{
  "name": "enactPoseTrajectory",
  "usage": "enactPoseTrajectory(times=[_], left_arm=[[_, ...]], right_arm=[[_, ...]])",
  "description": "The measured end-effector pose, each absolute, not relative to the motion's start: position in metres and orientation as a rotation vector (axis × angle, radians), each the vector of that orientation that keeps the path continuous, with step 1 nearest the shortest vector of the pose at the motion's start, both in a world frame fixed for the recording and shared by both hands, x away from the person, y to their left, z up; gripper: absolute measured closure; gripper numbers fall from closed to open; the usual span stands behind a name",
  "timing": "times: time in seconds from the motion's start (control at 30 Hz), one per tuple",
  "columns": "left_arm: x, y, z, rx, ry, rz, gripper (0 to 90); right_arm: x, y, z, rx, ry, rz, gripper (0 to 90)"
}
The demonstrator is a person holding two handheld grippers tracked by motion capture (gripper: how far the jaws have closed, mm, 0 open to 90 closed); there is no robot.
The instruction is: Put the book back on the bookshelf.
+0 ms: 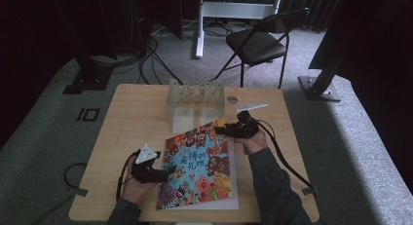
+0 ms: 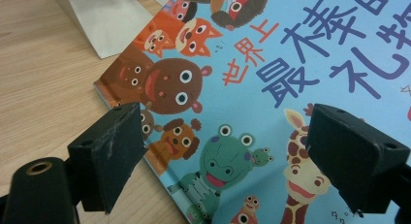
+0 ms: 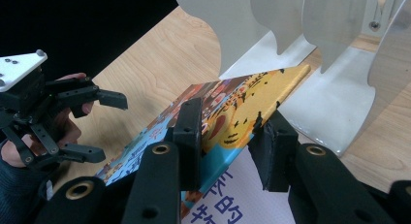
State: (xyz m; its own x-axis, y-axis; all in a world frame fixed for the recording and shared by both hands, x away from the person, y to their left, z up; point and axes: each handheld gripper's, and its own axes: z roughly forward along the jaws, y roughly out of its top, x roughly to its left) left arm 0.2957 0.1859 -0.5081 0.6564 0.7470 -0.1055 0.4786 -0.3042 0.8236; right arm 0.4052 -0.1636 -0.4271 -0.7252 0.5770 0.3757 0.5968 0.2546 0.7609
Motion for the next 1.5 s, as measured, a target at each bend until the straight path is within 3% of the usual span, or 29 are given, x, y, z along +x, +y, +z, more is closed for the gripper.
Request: enactPoseTrajectory(times=[1.5], left_arm=[[0.304, 0.206, -0.505, 1.920, 0.991, 0.378, 14.2]], right_arm=[[0.383, -0.170, -0.409, -1.087, -2.474, -1.677, 70.3]])
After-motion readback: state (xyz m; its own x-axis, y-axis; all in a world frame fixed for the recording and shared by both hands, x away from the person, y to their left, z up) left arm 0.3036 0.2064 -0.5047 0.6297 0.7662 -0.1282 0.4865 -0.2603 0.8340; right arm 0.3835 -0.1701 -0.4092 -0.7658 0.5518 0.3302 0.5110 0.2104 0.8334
